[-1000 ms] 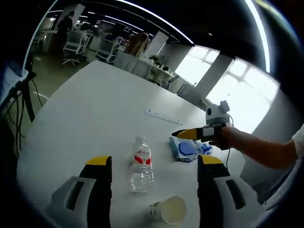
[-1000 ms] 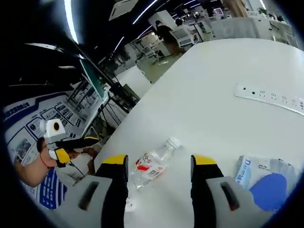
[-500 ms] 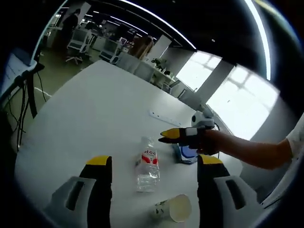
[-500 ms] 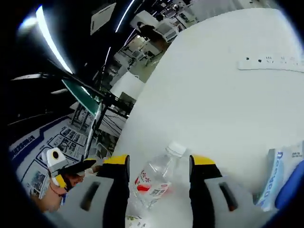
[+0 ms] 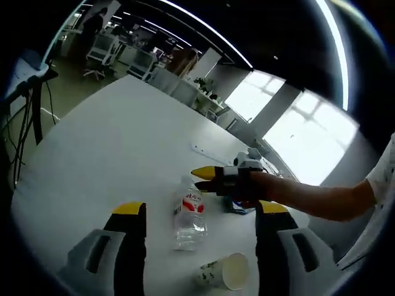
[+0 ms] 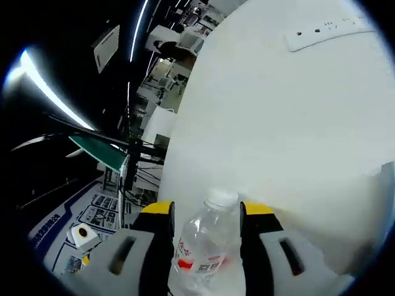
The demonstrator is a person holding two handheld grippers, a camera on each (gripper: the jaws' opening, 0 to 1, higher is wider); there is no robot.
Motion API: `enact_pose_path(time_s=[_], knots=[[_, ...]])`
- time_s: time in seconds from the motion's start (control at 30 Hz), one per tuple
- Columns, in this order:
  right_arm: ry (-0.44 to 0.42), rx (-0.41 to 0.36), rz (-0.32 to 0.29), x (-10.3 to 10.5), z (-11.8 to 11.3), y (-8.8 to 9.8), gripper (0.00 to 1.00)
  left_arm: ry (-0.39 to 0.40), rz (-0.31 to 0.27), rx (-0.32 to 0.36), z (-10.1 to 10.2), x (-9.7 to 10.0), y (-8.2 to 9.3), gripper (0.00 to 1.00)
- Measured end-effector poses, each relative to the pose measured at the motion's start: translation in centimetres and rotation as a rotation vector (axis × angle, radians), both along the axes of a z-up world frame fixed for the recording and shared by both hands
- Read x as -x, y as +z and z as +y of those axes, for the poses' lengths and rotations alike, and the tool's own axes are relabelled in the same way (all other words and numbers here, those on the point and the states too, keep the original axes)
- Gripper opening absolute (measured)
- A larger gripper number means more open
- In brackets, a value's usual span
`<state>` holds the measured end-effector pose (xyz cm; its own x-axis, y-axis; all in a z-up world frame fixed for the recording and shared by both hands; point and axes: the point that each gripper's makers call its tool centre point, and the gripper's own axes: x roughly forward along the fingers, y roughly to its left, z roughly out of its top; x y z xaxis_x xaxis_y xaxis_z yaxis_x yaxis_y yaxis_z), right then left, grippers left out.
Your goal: Arrange the tabletop items into an orderly group along one side of the table until the central work area is clear of visible clutter.
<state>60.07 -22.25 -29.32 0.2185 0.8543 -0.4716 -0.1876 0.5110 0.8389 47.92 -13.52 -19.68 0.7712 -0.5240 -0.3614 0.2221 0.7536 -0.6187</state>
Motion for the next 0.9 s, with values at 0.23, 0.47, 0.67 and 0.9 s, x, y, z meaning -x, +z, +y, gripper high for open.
enact_pose_path(time_s=[0.23,0.47,0.67,0.9], knots=[[-0.038,-0.013,0.023,-0.4,0.4,-1.1,0.36,0.002,-0.005,0.019,0.0,-0.1,-0.4,0.73],[-0.048,-0.042,0.034,-0.4,1.1,-1.4,0.30,-0.002,-0.008,0.038,-0.1,0.0,-0.8,0.73],[-0.071,-0.042,0.044,-0.7,0.9,-1.8,0.22,-0.007,0.000,0.046,-0.1,0.0,-1.4,0.73],[-0.072,-0.036,0.038,-1.0,0.9,-1.9,0.21,-0.009,0.004,0.046,0.0,-0.2,-1.9,0.72]])
